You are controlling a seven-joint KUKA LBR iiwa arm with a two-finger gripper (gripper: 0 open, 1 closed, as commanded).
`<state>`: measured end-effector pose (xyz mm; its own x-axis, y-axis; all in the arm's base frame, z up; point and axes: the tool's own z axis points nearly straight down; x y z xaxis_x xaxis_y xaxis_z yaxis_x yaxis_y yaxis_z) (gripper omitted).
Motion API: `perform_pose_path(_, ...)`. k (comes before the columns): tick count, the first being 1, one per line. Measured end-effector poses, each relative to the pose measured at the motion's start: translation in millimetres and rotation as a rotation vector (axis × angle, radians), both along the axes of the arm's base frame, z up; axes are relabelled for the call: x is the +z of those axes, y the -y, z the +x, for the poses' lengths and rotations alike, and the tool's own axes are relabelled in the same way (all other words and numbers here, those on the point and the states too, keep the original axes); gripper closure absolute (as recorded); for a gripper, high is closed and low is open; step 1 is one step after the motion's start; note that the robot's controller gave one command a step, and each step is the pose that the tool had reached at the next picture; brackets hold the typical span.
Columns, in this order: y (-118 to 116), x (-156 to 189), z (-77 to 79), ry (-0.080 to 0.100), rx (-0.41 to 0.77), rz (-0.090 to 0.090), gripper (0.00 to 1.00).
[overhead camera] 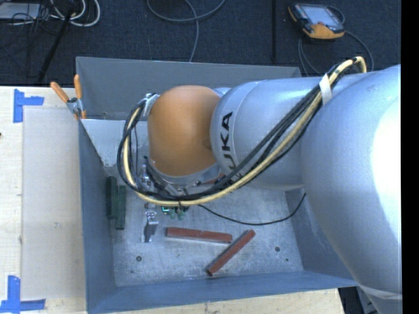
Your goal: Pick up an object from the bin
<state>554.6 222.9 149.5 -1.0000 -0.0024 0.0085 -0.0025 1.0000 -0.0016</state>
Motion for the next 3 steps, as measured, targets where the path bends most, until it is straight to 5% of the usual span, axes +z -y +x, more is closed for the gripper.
perform_pose_path(1, 0.9, 4.3, 2.3, 0.007, -0.004, 0.002, 0.00)
perform_pose_path(2, 40.2, 16.1, -6.6, 0.005, 0.053, 0.002, 0.00)
perform_pose_path(3, 63.4, -9.5, -1.9, 0.011, 0.110, 0.000, 0.00)
